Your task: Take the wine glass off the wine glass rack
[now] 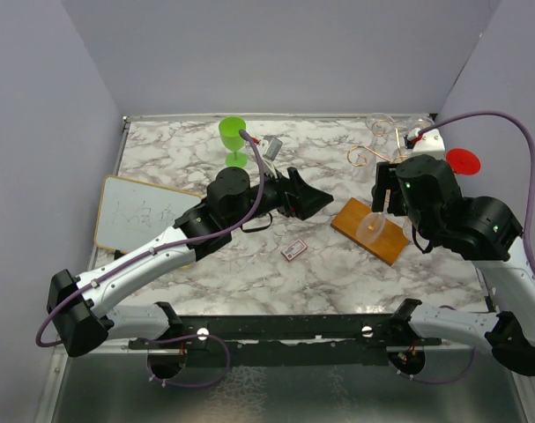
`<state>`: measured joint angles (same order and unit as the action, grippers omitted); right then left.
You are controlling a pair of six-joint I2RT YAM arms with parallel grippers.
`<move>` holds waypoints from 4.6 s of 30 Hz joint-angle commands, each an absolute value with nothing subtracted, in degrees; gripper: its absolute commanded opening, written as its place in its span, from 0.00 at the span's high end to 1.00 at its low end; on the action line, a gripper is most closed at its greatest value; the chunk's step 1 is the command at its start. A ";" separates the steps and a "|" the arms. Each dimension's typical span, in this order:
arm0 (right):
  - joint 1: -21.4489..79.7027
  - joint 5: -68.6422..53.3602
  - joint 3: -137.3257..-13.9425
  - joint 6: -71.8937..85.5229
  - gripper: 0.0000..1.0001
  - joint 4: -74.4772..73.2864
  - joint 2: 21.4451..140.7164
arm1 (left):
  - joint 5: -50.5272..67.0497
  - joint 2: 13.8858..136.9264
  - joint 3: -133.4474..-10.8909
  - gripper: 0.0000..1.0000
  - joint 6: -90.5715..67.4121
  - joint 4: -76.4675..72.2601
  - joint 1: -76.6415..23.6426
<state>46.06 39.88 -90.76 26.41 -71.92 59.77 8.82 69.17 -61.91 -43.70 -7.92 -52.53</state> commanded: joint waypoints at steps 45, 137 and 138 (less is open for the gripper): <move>46.23 48.05 -95.05 22.18 0.52 -68.34 62.85 | 5.42 66.53 -63.12 0.06 -37.53 -3.45 -52.59; 46.23 14.69 -91.84 39.51 0.63 -52.53 52.80 | 1.88 40.49 -37.78 0.05 -57.19 -11.82 -52.60; 46.23 14.88 -91.72 39.94 0.63 -51.53 52.76 | 2.32 40.05 -37.15 0.05 -57.87 -12.63 -52.61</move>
<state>46.06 15.62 -91.07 36.58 -59.44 53.10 1.63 41.32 -39.11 -54.78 -11.55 -52.53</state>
